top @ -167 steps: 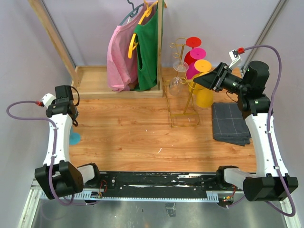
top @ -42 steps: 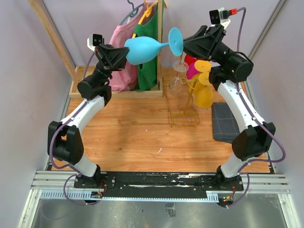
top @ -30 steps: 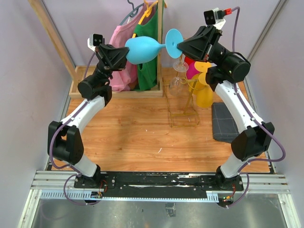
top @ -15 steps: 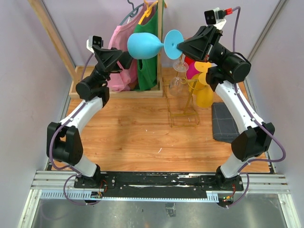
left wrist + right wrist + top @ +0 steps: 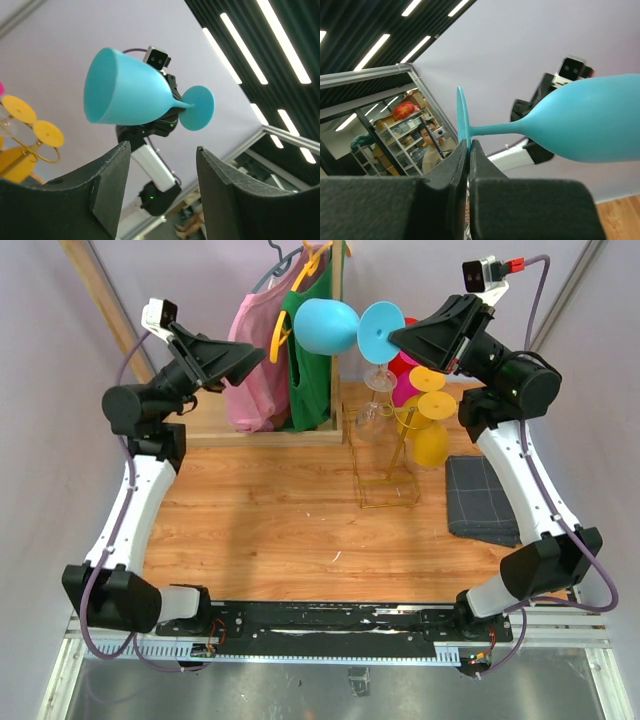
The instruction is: Place the wine glass upside down on the wine glass rack
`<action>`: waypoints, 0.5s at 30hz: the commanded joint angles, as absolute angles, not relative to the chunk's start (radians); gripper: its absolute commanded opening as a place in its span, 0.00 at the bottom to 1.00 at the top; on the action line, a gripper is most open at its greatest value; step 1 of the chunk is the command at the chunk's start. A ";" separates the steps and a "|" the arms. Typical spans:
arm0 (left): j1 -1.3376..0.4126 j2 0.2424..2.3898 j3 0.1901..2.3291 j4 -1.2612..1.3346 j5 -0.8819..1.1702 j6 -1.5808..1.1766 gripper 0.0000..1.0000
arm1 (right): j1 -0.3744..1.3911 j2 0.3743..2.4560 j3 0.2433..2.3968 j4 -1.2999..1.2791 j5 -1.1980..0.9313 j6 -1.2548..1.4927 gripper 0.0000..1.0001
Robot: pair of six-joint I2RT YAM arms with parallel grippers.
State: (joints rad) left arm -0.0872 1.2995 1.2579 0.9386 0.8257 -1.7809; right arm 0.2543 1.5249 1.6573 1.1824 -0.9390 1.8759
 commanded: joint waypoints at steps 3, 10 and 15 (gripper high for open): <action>-0.092 1.236 1.378 0.445 0.876 -1.422 0.59 | 0.256 1.462 1.640 0.885 -1.030 1.634 0.01; -0.103 1.215 1.304 0.410 0.873 -1.378 0.58 | 0.298 1.436 1.667 0.404 -1.072 1.379 0.01; -0.136 1.193 1.283 0.268 0.831 -1.251 0.57 | 0.369 1.441 1.702 0.113 -1.049 1.179 0.01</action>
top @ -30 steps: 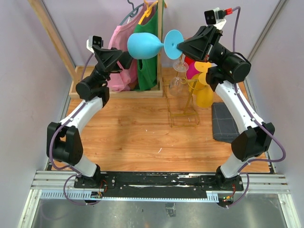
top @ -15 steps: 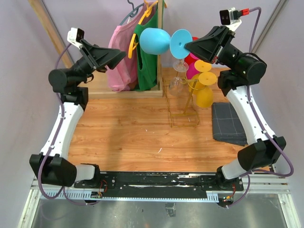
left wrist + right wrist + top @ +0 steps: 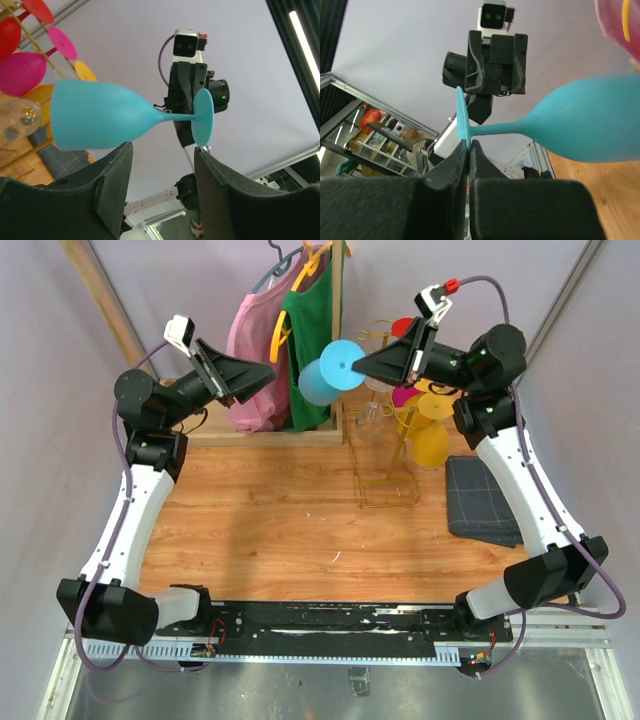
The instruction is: Place the wine glass upside down on the wine glass rack
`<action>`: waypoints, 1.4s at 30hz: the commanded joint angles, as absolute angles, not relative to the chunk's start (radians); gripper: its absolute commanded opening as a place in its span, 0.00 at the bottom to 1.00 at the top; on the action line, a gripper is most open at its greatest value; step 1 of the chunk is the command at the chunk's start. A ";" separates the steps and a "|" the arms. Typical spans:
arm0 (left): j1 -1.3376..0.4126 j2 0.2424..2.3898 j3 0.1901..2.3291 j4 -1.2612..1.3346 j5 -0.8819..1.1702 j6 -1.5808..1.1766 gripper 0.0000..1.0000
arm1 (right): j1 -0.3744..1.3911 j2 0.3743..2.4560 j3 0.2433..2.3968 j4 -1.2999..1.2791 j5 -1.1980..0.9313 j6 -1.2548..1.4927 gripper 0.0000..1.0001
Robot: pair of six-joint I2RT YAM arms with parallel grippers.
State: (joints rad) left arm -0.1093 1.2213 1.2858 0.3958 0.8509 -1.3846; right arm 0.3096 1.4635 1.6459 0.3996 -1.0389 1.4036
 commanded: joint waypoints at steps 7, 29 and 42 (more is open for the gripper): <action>-0.189 1.175 1.304 0.094 0.770 -1.125 0.55 | 0.437 1.472 1.725 -0.026 -1.011 1.072 0.01; -0.344 1.162 1.291 0.129 0.761 -1.158 0.52 | 0.484 1.502 1.761 -0.146 -0.948 0.978 0.01; -0.382 1.181 1.318 0.068 0.717 -1.119 0.01 | 0.486 1.491 1.745 -0.152 -0.941 0.968 0.01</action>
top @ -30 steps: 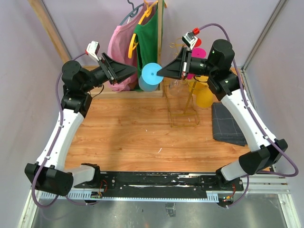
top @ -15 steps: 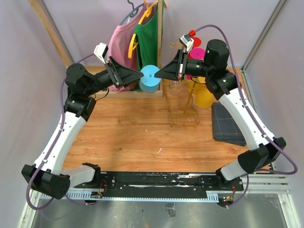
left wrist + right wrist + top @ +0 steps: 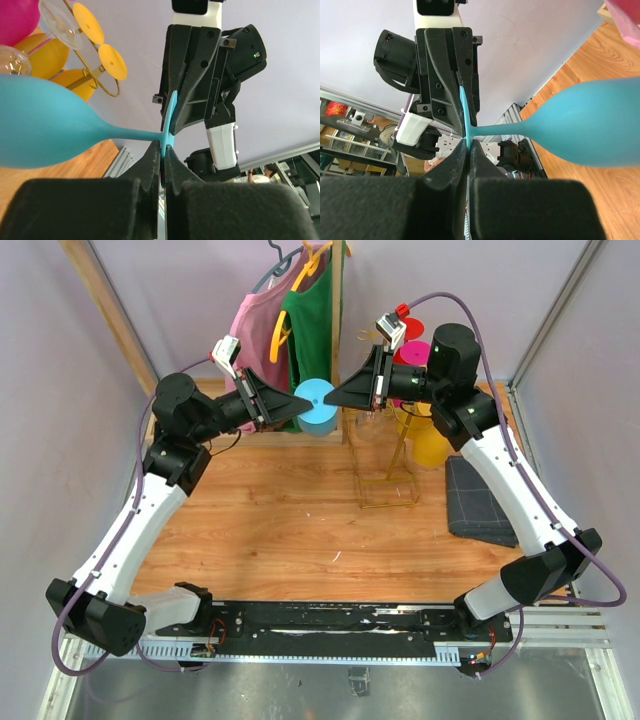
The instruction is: Place the wine glass upside down on the wine glass rack
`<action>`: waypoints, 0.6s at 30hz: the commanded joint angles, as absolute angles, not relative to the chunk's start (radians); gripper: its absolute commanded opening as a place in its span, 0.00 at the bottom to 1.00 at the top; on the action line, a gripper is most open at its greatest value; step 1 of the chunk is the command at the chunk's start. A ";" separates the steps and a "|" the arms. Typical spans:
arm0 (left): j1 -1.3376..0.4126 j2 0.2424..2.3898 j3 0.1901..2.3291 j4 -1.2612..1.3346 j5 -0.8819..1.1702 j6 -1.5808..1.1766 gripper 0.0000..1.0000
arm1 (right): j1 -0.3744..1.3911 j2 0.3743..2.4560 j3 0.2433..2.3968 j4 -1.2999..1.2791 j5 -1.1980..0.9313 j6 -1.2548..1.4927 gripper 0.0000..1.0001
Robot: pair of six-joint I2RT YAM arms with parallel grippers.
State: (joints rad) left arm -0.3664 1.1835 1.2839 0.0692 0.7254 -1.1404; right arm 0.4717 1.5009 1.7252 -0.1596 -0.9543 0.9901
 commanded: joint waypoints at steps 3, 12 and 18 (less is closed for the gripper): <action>-0.383 1.182 1.330 0.051 0.710 -1.111 0.00 | 0.486 1.491 1.746 -0.152 -0.942 0.966 0.01; -0.383 1.184 1.389 -0.017 0.676 -1.085 0.00 | 0.480 1.456 1.725 -0.163 -0.937 0.922 0.29; -0.383 1.195 1.437 -0.050 0.685 -1.088 0.00 | 0.424 1.402 1.704 -0.210 -0.936 0.877 0.38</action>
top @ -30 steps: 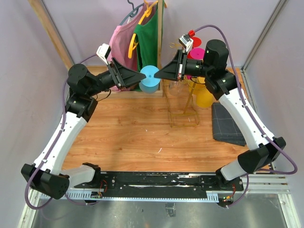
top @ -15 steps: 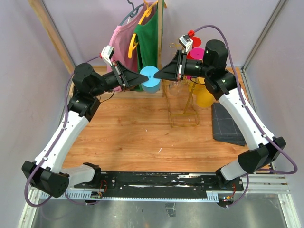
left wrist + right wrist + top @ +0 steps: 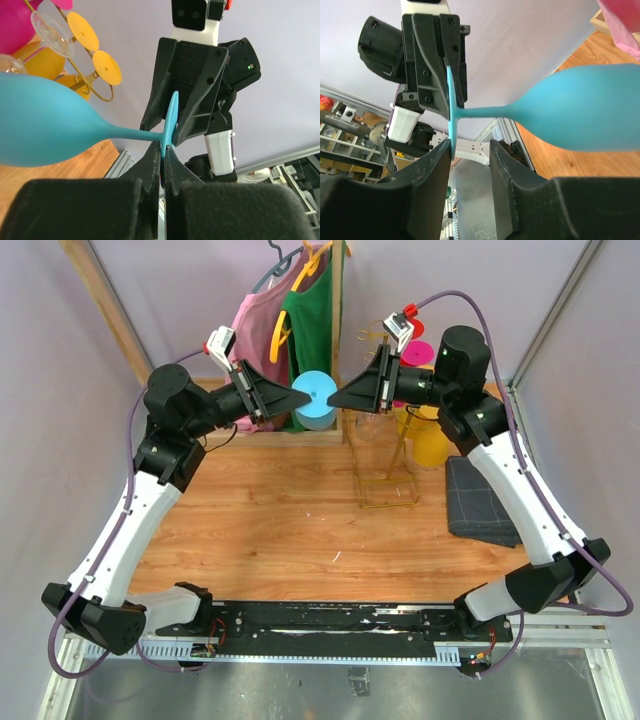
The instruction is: Place the wine glass upside down on the wine glass rack
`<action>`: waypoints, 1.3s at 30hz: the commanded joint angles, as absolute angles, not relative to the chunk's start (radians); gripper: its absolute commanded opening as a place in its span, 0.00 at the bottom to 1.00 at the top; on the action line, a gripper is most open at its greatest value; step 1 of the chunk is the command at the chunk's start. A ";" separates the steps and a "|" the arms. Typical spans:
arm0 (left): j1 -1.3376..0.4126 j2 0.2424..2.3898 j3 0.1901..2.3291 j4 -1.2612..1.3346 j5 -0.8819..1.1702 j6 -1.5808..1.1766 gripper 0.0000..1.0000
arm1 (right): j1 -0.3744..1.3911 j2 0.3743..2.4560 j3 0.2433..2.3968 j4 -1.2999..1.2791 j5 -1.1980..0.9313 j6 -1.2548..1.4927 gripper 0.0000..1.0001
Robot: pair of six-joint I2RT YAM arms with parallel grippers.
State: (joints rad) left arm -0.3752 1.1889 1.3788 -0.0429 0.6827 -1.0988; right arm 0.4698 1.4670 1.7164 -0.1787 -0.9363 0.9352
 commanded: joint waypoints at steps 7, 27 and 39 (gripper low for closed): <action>-0.382 1.204 1.419 -0.078 0.666 -1.120 0.00 | 0.255 1.301 1.648 -0.252 -0.945 0.848 0.40; -0.443 1.354 1.350 0.022 0.669 -1.346 0.00 | 0.068 1.228 1.585 -0.256 -0.940 0.830 0.40; -0.513 1.498 1.477 -0.012 0.636 -1.308 0.00 | 0.000 1.200 1.553 -0.241 -0.943 0.846 0.40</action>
State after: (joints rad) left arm -0.4908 1.4750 1.4094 -0.0334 0.6426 -1.3247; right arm 0.0269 1.2228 1.5700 -0.2630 -0.9375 0.8513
